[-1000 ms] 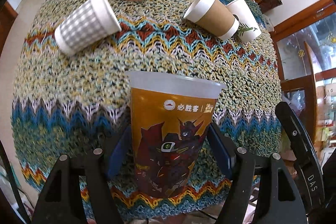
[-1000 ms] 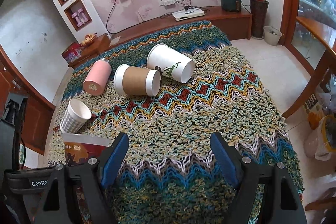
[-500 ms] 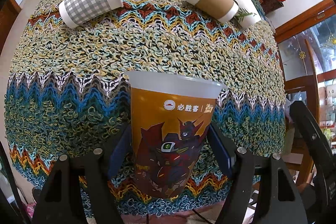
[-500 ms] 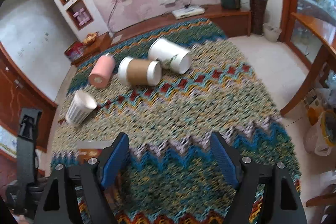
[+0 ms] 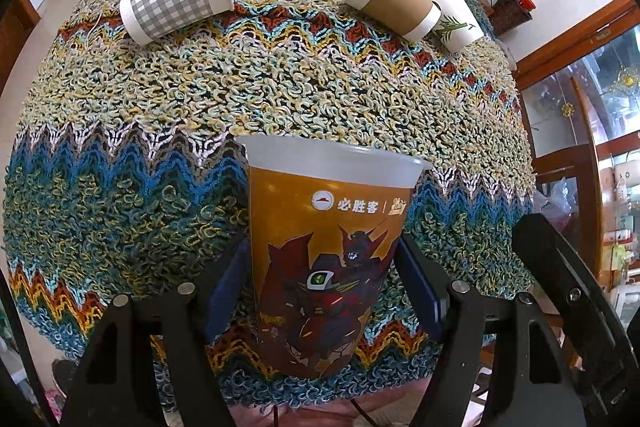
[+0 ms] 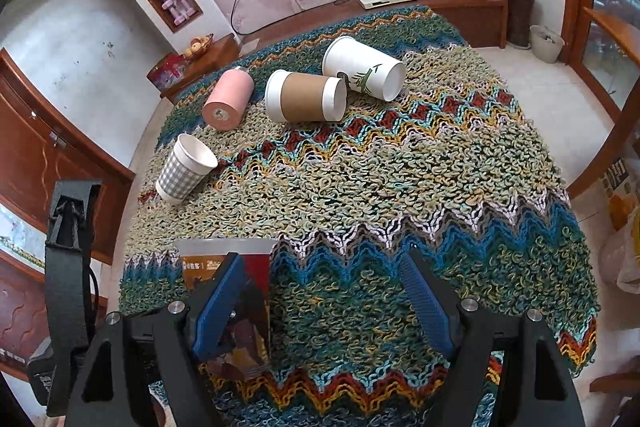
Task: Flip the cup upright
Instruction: 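Lift the orange printed cup with the left gripper and rotate it upright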
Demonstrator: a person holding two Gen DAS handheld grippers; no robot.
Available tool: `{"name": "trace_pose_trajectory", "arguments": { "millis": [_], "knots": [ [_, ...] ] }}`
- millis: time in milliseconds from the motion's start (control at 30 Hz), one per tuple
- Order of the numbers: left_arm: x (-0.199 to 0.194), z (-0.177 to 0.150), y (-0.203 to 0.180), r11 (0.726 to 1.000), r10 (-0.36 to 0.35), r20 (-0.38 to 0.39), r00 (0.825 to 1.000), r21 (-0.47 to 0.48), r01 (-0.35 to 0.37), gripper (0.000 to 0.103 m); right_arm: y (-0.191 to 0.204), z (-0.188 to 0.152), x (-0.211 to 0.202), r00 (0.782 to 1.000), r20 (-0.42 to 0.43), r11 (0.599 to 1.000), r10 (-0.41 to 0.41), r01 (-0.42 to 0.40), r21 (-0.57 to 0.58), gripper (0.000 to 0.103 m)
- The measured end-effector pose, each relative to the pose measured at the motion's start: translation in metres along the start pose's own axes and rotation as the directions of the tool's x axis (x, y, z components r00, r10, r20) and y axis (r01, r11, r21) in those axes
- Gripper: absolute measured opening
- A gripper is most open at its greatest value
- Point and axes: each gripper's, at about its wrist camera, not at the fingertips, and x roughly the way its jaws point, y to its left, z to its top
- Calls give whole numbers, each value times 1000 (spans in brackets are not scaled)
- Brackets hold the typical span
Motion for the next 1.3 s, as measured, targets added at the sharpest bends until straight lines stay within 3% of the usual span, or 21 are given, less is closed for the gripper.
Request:
{"name": "trace_pose_trajectory", "arguments": {
  "millis": [200, 467, 800, 1300],
  "knots": [
    [-1, -5, 4, 1000, 1, 16, 1000, -17, -1, 78, -2, -3, 3, 999, -27, 999, 35, -35, 23, 80],
    [-11, -10, 1, 1000, 15, 45, 999, 27, -16, 89, -7, -2, 8, 993, -62, 993, 104, -100, 68, 81],
    [-35, -16, 9, 997, 39, 97, 995, 60, -45, 89, -3, 0, 15, 970, -124, 975, 209, -196, 106, 81],
    [-27, -19, 22, 994, 79, 90, 993, 68, -85, 89, 22, 0, 46, 943, -231, 970, 241, -228, 81, 81]
  ]
}}
